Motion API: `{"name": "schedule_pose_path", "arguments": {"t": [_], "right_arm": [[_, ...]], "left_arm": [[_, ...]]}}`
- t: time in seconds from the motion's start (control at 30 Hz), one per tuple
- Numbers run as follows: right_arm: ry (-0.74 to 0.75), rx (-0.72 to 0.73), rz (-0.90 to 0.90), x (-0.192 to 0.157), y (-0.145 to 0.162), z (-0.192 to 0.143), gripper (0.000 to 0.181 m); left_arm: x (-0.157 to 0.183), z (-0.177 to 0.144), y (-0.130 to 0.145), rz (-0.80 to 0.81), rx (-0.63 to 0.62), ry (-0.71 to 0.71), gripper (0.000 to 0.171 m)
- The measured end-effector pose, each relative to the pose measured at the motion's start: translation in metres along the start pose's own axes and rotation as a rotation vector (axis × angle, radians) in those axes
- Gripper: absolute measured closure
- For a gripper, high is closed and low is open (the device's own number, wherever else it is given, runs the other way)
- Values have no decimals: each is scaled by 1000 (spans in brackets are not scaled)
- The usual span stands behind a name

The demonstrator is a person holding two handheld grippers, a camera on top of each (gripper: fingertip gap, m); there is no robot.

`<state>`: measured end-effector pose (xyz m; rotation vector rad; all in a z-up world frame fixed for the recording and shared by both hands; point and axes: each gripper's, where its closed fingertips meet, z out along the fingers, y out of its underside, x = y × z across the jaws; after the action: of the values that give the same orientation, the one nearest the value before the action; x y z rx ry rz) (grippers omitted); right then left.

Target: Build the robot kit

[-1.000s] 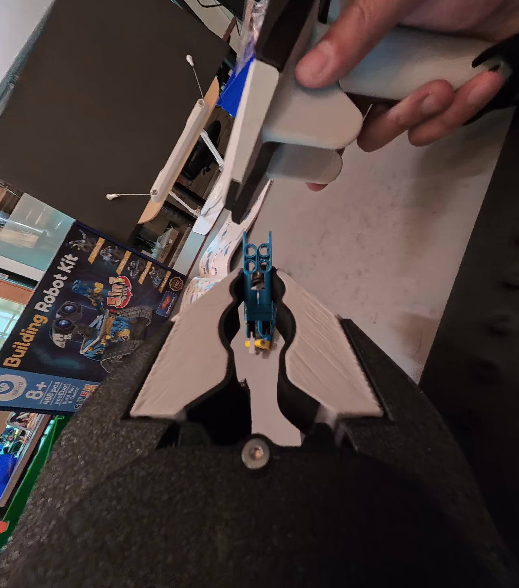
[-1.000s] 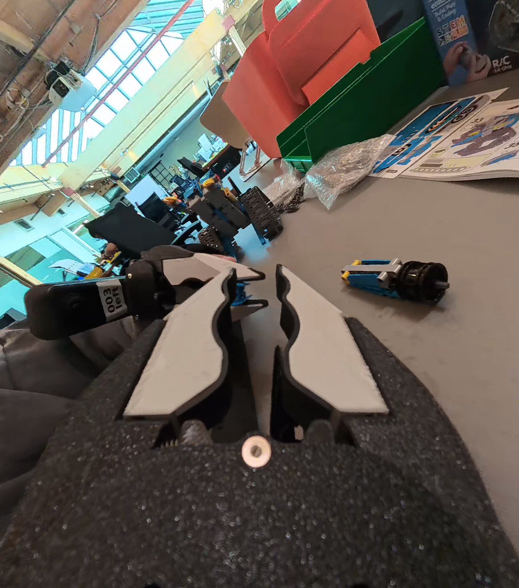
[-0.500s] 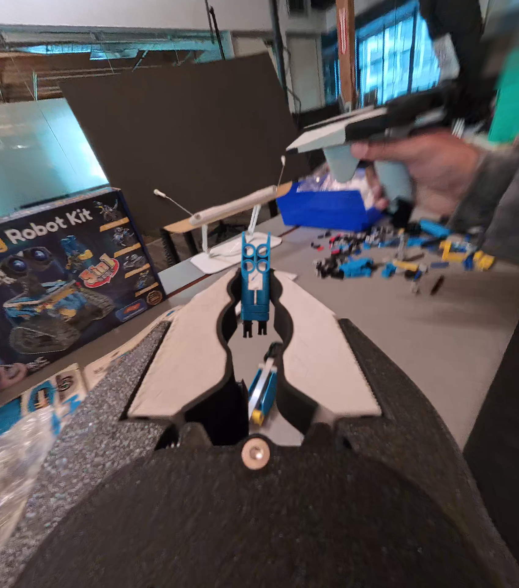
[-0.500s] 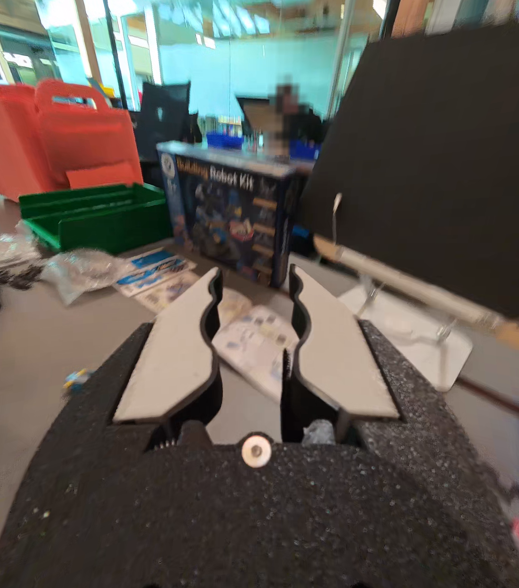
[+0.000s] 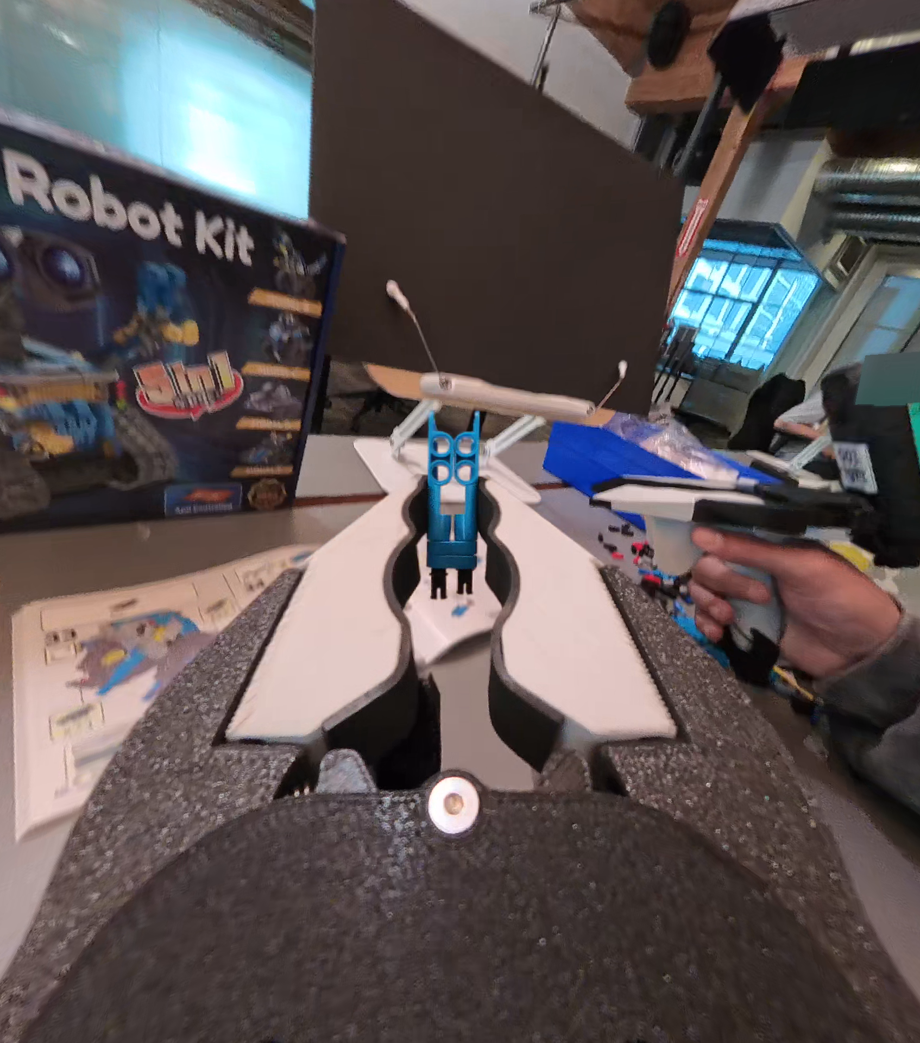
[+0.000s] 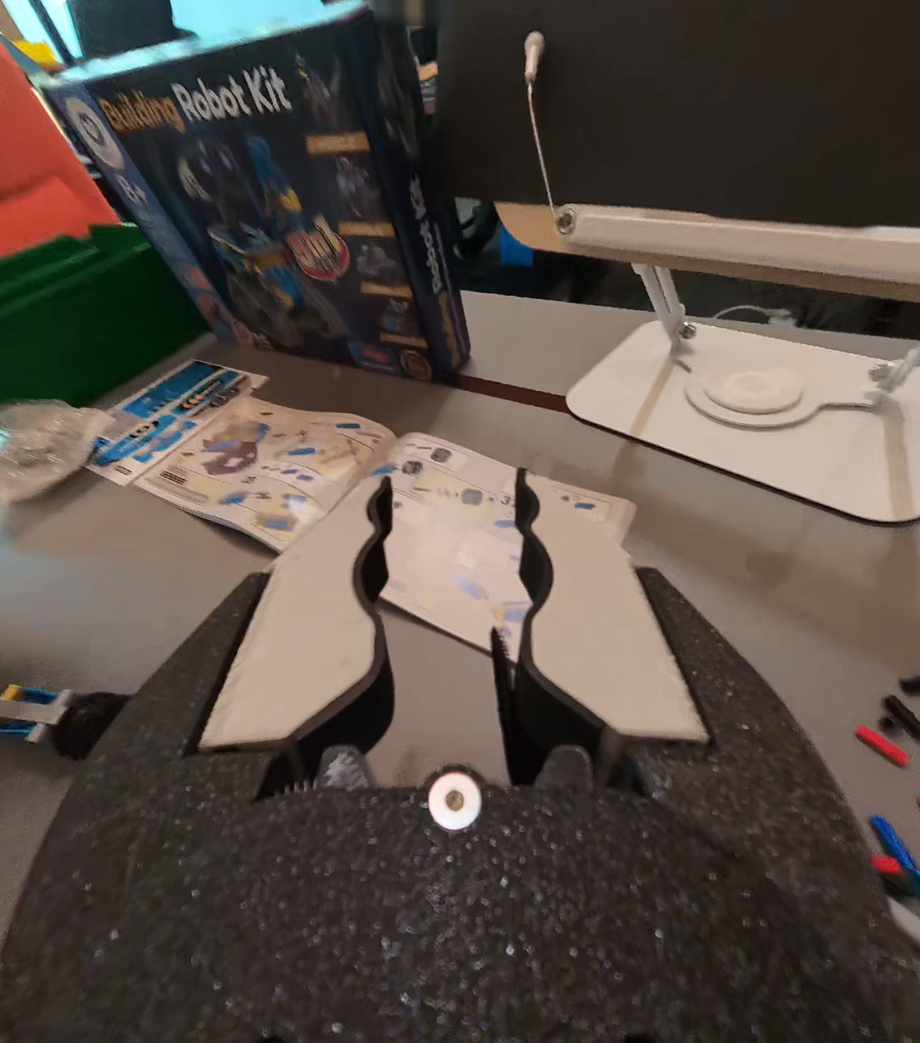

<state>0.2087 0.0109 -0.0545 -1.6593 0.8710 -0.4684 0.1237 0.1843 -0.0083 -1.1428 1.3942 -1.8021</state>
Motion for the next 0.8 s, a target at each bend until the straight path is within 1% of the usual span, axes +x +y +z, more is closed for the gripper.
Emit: {"name": "schedule_pose_path", "arguments": {"t": [0.07,0.17,0.23,0.3,0.4,0.47,0.6,0.7,0.8], "right_arm": [[0,-29,18,0,5,3,141],[23,-132,14,3,23,10,141],[53,-176,4,8,33,12,143],[35,-199,27,5,39,13,145],[-9,-235,38,-3,45,14,151],[-31,-262,42,-8,51,16,153],[-104,-303,64,-26,63,20,155],[-137,-339,39,-38,73,23,155],[-137,-365,-3,-42,81,25,156]], "left_arm": [[4,-3,10,63,-56,13,156],[9,-5,12,270,-69,47,156],[3,-7,23,404,-92,59,156],[-6,-8,33,459,-116,58,156],[-4,-6,39,394,-156,94,156],[-2,-6,43,385,-171,108,156],[-7,-4,53,298,-220,136,156],[-12,-4,51,248,-214,139,156],[-16,-5,48,199,-201,138,156]]}}
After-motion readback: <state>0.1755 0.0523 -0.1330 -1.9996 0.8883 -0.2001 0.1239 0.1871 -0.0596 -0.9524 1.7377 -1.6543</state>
